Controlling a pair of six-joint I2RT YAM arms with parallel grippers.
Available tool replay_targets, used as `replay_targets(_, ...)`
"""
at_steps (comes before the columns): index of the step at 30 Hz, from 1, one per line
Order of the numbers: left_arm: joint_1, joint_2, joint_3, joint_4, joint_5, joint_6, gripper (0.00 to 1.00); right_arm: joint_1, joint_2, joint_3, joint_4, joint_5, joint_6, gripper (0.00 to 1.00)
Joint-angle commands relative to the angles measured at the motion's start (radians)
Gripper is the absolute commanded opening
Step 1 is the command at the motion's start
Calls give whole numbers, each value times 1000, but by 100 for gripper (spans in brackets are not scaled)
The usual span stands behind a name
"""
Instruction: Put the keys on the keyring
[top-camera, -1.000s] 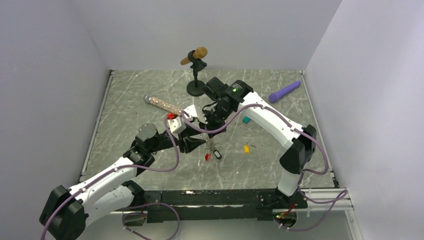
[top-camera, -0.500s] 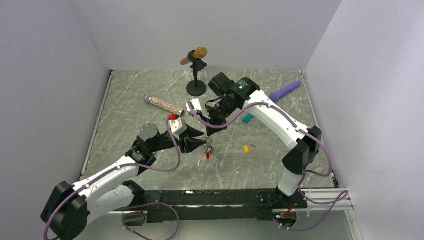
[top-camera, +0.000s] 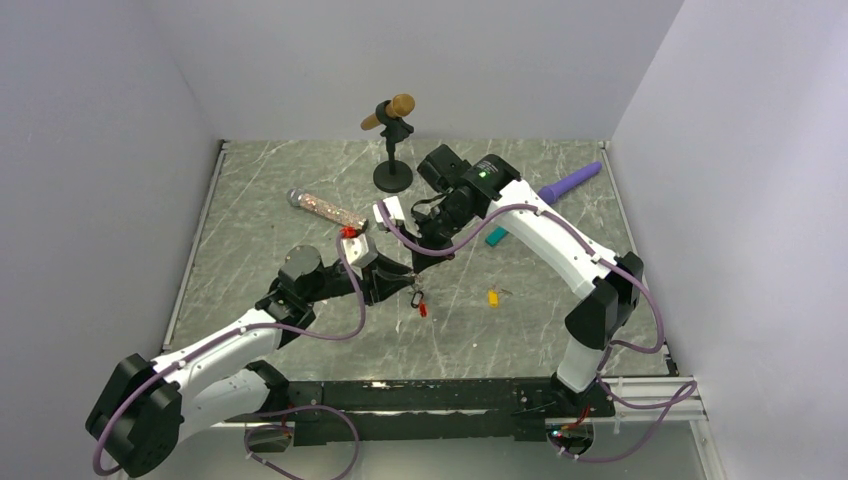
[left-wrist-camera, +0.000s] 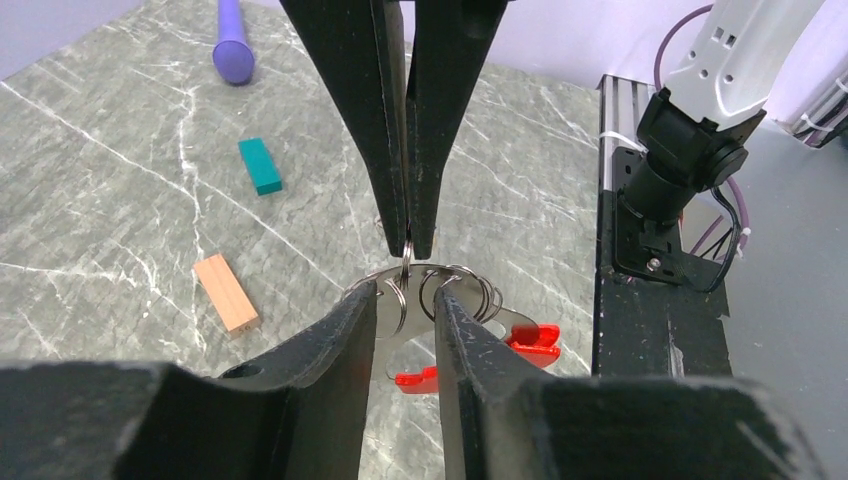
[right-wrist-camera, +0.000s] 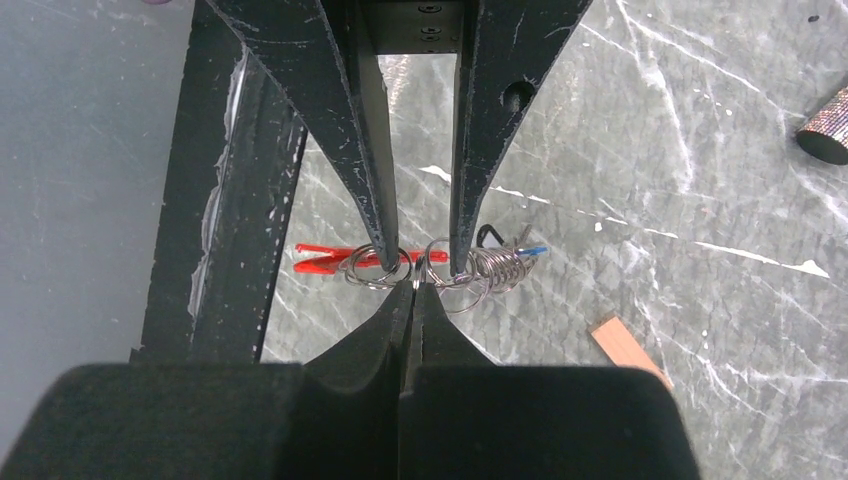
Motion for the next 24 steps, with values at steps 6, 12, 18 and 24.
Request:
replay_targets(6,-2,-1,28,73,24,-21,31,0,-37,-9,8,-47,-12,0)
replay_targets(12,-2,12,34,87,42,-35,22,-1,-37,-7,8,-50,-11,0)
replay_targets(18,-2,34,45,101,73,-52,11,-1,-34,-6,12,-48,-9,0)
replay_targets(24,-2,29,24,143,85,-53,0,-1,-30,-6,11,-55,-5,0)
